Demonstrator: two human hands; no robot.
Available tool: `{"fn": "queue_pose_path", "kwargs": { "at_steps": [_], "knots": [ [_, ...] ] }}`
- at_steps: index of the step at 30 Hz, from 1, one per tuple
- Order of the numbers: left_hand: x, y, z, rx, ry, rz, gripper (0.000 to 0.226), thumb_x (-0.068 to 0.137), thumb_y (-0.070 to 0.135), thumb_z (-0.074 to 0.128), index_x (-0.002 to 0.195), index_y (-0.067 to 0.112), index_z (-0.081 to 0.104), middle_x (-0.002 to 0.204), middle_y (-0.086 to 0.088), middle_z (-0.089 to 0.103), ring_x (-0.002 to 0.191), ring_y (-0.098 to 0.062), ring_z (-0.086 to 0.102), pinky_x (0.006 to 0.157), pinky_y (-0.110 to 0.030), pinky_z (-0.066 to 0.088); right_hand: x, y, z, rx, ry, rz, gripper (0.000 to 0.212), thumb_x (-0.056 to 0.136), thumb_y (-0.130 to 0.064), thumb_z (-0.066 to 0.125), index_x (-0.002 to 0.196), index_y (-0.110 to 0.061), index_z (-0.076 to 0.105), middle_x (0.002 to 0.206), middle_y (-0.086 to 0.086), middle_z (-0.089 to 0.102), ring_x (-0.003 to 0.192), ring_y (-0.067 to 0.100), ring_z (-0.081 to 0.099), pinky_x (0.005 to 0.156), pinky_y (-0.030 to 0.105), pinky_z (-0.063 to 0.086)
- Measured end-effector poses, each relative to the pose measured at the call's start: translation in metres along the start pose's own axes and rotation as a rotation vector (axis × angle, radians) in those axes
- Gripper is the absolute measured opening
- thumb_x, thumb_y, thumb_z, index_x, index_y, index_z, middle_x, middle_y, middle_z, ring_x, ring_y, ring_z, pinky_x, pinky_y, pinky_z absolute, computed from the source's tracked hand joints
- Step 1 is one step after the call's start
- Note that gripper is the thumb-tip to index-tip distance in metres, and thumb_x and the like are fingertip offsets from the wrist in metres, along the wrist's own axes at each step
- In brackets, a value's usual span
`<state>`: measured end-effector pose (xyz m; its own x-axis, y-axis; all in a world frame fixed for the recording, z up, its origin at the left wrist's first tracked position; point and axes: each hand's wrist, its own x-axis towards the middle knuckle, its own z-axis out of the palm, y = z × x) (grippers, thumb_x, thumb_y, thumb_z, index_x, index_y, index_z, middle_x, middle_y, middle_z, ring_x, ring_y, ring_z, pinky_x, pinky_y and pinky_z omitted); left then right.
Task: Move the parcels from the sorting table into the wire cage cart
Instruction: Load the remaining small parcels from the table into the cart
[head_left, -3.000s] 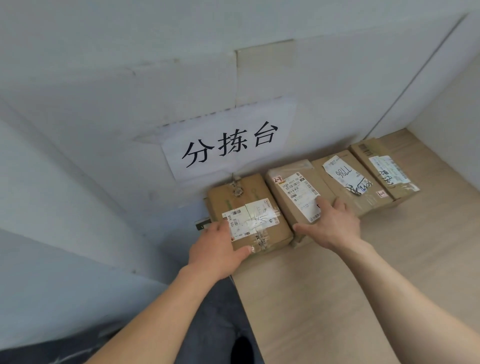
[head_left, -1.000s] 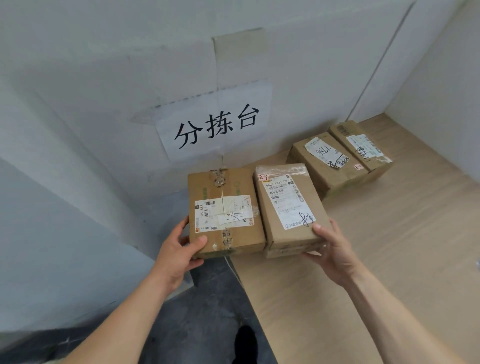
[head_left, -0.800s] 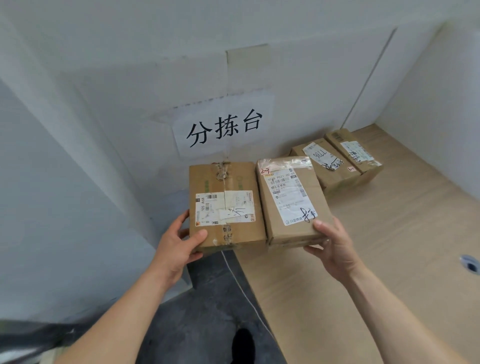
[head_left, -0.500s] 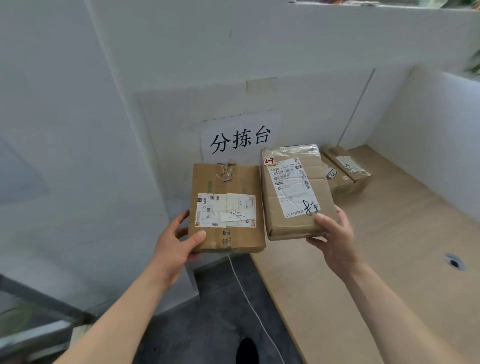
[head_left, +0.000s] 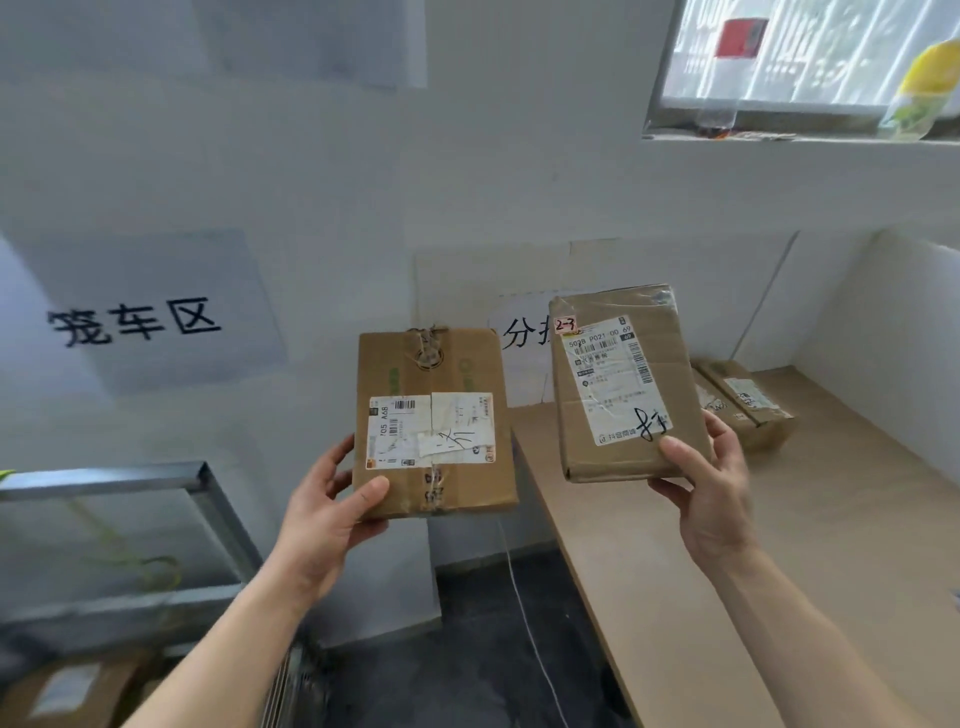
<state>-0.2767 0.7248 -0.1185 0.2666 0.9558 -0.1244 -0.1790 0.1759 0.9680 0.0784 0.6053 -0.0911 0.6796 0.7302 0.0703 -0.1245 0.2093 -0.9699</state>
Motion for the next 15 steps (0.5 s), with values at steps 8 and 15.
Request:
{"fn": "queue_pose_path", "kwargs": {
  "at_steps": [8, 15],
  "knots": [
    [-0.075, 0.022, -0.035, -0.08, 0.265, 0.094, 0.059, 0.069, 0.019, 0.08, 0.118, 0.047, 0.061, 0.118, -0.009, 0.071, 0.102, -0.029, 0.072, 0.072, -0.043, 0.061, -0.001, -0.002, 0.034, 0.054, -0.144, 0.003, 0.045, 0.091, -0.014, 0.068, 0.131, -0.027, 0.053, 0.106, -0.007, 0.075, 0.105, 0.024, 0.067, 0.083, 0.048, 0.054],
    [-0.167, 0.022, -0.047, -0.138, 0.503, 0.196, 0.059, 0.072, 0.015, 0.077, 0.123, 0.038, 0.058, 0.109, -0.012, 0.074, 0.097, -0.032, 0.073, 0.072, -0.045, 0.063, -0.022, 0.003, 0.067, 0.155, -0.344, 0.081, 0.04, 0.085, -0.016, 0.07, 0.118, -0.035, 0.06, 0.123, 0.004, 0.067, 0.106, 0.025, 0.068, 0.077, 0.044, 0.057]
  ]
}}
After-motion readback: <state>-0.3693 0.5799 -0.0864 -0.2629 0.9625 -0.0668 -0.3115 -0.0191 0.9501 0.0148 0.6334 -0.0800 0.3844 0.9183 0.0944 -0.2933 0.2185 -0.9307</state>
